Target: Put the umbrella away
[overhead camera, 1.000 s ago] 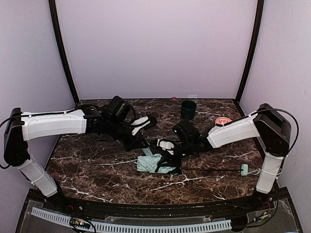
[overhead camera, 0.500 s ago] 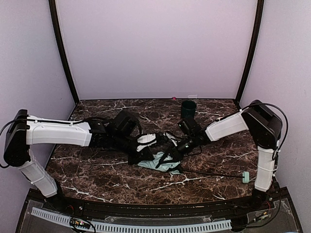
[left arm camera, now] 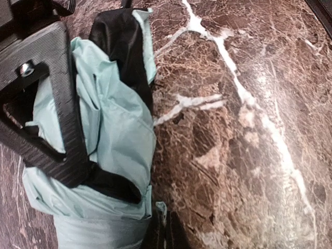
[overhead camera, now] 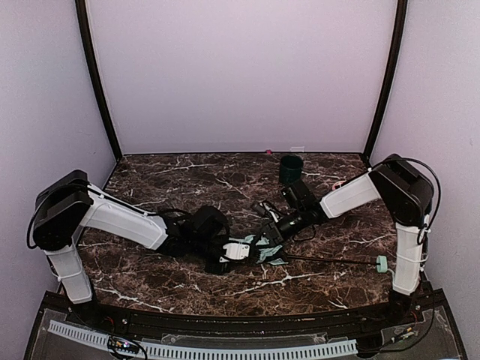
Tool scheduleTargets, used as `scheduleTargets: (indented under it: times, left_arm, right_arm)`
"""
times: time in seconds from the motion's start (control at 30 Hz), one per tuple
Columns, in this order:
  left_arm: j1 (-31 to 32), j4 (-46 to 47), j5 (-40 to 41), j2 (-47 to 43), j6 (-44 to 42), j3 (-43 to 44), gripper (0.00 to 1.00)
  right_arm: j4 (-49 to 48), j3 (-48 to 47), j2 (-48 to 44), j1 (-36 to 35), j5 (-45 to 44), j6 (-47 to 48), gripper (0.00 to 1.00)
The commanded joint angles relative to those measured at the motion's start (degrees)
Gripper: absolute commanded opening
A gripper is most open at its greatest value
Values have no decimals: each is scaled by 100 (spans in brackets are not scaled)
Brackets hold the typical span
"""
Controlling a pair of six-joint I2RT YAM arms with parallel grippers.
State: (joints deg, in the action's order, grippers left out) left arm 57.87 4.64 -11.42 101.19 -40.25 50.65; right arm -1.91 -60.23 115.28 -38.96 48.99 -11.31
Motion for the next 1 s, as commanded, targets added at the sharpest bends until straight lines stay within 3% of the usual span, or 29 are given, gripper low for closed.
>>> scheduleTargets:
  times: [0.0,0.37,0.6,0.7,0.8,0.97]
  left_arm:
    - [260,-947,-284,550,-276,-47,0]
    - [166,-927,-44,894,-393,-52,0]
    - [129,-930,-100,881,-325,-87,0]
    - [128,-923,-109,836,-316,-110,0]
    - [128,-915,-109,775,-308,-132,0]
    - [205,-922,47,599,-220,-163,0]
  right_arm:
    - [-250,301,-97,393,-978,-256,44]
    - [-130,661,-1327,380,-688,28,65]
    - [928,571,-2123,-15,-2088,1305,68]
    - [1548,389,-2053,-347,-2931,1894,70]
    - [2133,131,-1807,-535,-3129,2095,74]
    - [2503,-699,-1305,-576,-2320,1745,76]
